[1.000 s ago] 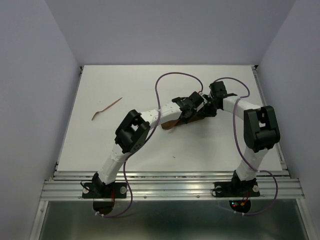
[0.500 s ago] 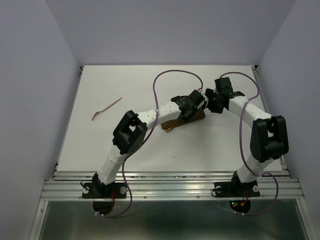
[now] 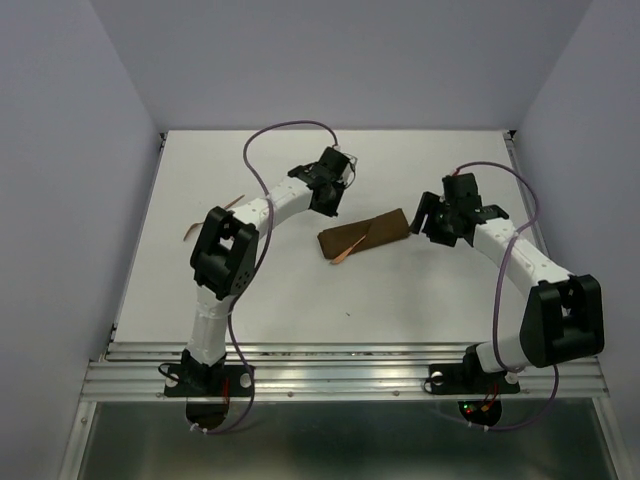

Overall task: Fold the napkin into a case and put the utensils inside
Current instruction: Move the smaller rectangle folded napkin to the center of the board.

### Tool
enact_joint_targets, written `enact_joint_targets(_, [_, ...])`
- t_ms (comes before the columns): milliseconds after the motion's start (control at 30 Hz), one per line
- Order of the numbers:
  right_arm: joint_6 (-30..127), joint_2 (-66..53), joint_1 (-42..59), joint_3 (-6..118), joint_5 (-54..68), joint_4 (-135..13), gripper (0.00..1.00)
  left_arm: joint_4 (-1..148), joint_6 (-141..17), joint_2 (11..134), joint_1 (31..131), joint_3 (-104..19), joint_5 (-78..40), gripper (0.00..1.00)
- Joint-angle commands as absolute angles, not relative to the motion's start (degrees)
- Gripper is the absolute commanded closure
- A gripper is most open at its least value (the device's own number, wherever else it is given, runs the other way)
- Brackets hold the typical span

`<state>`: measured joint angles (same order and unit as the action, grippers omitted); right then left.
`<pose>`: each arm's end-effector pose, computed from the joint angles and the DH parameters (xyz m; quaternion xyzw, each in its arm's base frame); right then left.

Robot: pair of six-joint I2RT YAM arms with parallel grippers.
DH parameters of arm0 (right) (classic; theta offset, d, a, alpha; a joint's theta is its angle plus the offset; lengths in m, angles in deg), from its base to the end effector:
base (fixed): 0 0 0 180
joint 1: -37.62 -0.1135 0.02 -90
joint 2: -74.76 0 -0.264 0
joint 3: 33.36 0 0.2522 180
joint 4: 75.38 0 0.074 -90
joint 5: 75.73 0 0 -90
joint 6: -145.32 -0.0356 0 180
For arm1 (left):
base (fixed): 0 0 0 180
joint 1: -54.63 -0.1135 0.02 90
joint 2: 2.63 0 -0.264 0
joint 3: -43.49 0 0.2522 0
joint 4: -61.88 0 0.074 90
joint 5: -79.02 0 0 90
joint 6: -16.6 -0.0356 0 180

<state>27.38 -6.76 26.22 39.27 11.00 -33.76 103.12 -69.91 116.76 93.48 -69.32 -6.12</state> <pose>0.2936 0.0613 0.2511 0.1258 0.9324 0.1390 0.3090 0.3707 -0.2947 0.2335 0.2686 0.8928 -0.0929 0.3495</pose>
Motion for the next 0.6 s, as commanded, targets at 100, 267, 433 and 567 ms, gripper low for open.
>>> enact_joint_targets(100, [24.30, -3.03, 25.66, 32.61, 8.20, -32.70, 0.31, 99.28, -63.12, 117.25, 89.79, -67.57, -10.37, 1.00])
enact_joint_targets(267, [24.12, -2.85, 25.14, 31.64, 8.38, -32.17, 0.31, 100.16, -59.96, 120.23, 89.52, -66.52, -10.63, 1.00])
enact_joint_targets(433, [24.21, -3.72, 25.14, 32.78, 8.38, -31.91, 0.31, 96.83, -57.05, 116.91, 89.61, -57.93, -13.44, 1.00])
enact_joint_targets(567, [24.21, -4.87, 24.62, 33.05, 8.12, -32.52, 0.32, 94.02, -55.12, 112.44, 90.40, -50.62, -16.69, 1.00])
